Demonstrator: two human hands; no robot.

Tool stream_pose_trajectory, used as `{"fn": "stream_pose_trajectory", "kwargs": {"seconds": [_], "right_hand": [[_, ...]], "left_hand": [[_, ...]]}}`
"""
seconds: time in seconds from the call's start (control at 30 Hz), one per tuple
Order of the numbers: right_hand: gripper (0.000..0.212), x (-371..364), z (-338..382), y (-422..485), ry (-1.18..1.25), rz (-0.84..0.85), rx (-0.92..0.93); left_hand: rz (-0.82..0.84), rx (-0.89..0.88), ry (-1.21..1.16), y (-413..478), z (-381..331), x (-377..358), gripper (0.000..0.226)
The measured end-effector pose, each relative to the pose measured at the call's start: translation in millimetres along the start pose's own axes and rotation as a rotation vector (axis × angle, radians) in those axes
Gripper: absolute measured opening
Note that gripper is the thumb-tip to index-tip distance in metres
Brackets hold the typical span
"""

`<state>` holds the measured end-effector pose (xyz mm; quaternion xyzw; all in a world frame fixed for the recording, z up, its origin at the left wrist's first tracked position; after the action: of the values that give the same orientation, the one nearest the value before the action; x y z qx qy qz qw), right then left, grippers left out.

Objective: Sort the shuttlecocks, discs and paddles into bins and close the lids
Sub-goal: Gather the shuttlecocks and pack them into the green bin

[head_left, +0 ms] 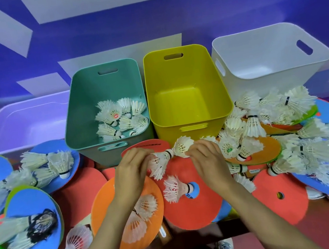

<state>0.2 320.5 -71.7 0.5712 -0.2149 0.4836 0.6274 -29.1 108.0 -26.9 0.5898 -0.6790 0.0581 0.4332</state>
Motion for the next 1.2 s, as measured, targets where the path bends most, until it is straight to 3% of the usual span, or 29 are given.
{"fn": "stream_pose_trajectory", "kwargs": {"seconds": [0.37,0.53,0.7,0.93,1.2], "right_hand": [[0.018,30.7,19.2,17.7,0.172,-0.17,0.036],[0.016,40.6,32.7,60.6,0.226,-0.289,0.068],[0.016,29.3,43.8,101.7,0.225,-0.246,0.058],[0.016,-1.5,62.1,164.6,0.159,-0.096,0.03],[0.008,-44.5,78.6,209.7,0.016,0.22,0.014]], "left_hand": [[-0.35,0.052,-0.094,15.7,-17.6,35.6,0.009],[-0.472,0.133,-0.141,30.8,-10.0,59.3,0.01],[-0.498,0.187,-0.052,53.4,7.7,81.4,0.012],[-0.138,0.346,0.299,102.0,63.9,99.0,0.028],[0.514,0.585,0.582,126.9,119.4,74.9,0.044]]}}
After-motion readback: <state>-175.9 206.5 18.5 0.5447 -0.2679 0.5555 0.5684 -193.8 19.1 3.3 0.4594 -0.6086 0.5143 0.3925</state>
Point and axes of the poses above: each hand's wrist, its own y-axis towards the middle knuckle, its own x-axis out of the back of the hand, z = x × y, the point moved 2 cm from there along y, towards the middle knuckle, and after that the axes turned 7 degrees about -y, right-handed, at the moved point
